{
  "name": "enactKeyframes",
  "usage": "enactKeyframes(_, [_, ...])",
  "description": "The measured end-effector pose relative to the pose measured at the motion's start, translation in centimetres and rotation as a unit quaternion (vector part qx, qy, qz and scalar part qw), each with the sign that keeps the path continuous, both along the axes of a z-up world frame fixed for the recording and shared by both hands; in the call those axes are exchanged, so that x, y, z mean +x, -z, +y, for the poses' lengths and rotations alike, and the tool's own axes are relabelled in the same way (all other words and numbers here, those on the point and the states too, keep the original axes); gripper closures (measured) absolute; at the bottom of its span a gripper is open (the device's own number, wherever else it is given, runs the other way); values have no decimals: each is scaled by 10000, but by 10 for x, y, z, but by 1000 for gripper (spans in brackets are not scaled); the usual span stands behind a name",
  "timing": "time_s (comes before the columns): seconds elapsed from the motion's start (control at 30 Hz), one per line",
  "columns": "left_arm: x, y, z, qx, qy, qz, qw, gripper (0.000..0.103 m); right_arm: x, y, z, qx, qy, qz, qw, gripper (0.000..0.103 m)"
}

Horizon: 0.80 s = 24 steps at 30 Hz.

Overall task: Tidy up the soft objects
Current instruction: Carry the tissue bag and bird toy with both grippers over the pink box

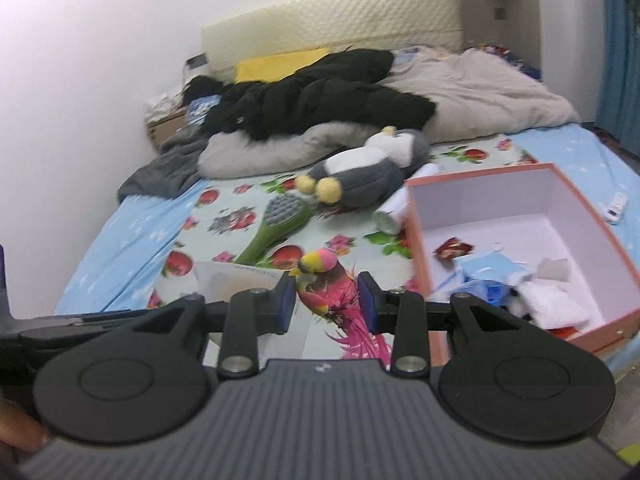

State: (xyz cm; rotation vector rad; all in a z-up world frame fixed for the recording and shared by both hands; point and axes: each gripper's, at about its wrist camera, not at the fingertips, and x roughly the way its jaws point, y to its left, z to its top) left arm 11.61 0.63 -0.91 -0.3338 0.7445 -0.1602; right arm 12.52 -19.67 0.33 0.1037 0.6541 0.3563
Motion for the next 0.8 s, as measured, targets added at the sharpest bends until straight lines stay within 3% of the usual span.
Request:
enactKeyframes(0.53, [41, -12, -78, 20, 895, -39, 9960, 81, -2, -1, -76, 25, 988, 33, 9951, 66])
enactKeyframes(0.8, [101, -8, -106, 145, 1132, 90, 9934, 81, 33, 16, -107, 143, 1342, 260, 9905, 65])
